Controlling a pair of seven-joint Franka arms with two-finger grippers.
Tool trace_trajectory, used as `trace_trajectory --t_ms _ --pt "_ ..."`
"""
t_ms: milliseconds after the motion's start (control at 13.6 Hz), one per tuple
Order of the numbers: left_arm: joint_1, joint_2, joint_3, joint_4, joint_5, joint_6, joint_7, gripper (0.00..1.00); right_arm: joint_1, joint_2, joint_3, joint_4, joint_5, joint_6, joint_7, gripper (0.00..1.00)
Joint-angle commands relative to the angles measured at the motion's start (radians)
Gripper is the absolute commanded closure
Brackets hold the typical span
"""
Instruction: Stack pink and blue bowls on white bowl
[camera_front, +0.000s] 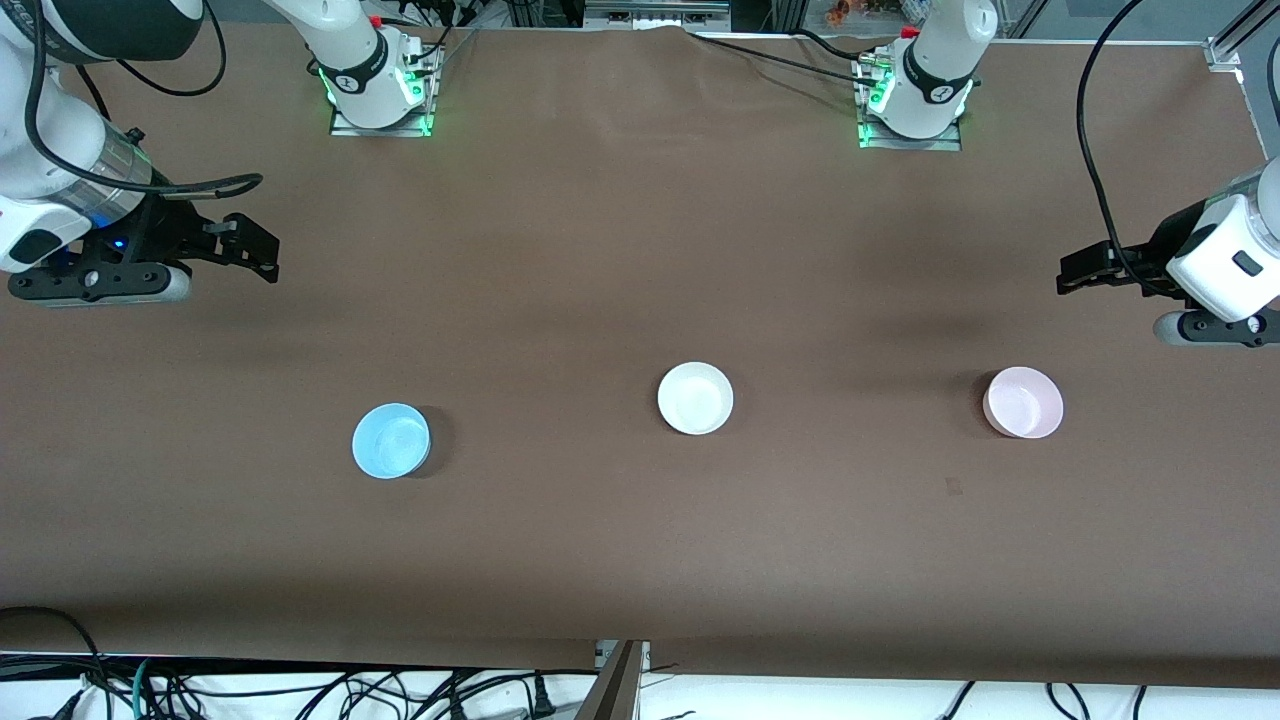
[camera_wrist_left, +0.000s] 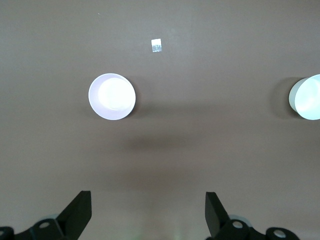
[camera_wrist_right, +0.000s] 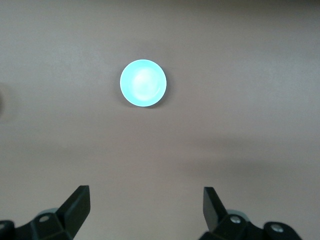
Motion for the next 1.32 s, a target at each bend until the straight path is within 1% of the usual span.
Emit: trace_trajectory --t_ms 0,809,1250 --pt "0.008 0.023 -0.008 0.043 0.012 -0.009 -0.008 0.00 -0.004 -0.025 0.000 -0.022 -0.001 0.003 0.010 0.00" --pt "0.004 0.030 -0.008 0.046 0.014 -0.010 -0.008 0.00 -0.004 -0.023 0.000 -0.022 -0.001 0.006 0.010 0.00" --pt "0.016 0.015 -0.005 0.023 0.015 0.000 0.001 0.00 -0.004 -0.023 -0.002 -0.021 -0.001 0.009 0.010 0.00"
